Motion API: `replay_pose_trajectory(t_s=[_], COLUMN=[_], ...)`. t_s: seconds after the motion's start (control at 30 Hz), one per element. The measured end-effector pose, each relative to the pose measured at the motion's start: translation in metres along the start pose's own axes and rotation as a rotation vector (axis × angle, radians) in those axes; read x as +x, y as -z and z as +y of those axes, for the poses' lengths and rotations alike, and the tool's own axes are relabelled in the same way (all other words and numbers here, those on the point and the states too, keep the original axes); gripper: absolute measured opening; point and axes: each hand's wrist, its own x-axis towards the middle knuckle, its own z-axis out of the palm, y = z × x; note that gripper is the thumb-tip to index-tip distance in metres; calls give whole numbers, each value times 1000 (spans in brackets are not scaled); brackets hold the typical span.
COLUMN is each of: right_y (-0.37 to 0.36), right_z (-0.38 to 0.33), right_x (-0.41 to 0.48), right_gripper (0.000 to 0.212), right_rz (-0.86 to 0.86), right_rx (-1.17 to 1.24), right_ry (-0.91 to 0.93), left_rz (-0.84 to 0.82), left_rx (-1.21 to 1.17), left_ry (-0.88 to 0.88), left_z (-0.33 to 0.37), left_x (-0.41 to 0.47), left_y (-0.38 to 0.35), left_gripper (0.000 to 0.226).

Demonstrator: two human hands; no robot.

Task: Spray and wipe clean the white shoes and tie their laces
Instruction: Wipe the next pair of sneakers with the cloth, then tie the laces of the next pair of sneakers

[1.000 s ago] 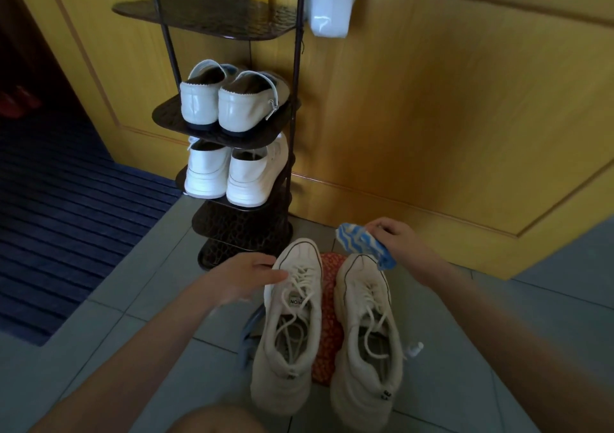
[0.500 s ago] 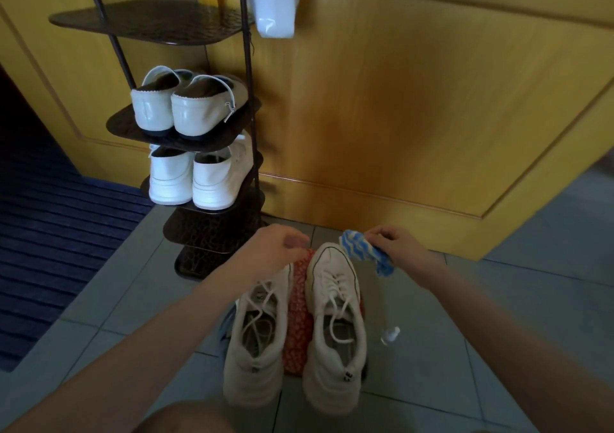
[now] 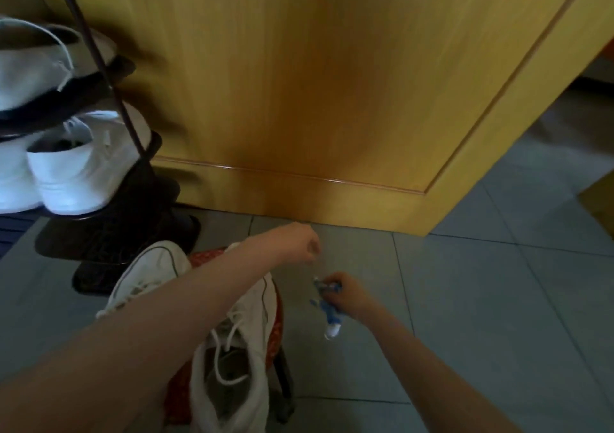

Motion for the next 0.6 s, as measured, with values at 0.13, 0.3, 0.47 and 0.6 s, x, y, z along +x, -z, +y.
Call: replay_pose_trajectory(t_s=[0.13,0.3,0.47,0.6], right_y=[-29,-31,9,22], right_z=[22,16,-38,-87], right_x=[19,19,-33,-99], right_gripper=[38,40,25,17], right_rz=[-68,-51,71,-161], right_rx=[-102,-56,245,230], right_ry=[45,89,323,574], left_rz=[-107,-86,58,60], left_rx=[37,-28,-172,-331], left_ry=[36,42,4,-35], left_z=[-12,-31,-38,-47], left_x=[13,-7,-56,-120], left_y=[-10,0,26,37], left_gripper=[37,34,18,13])
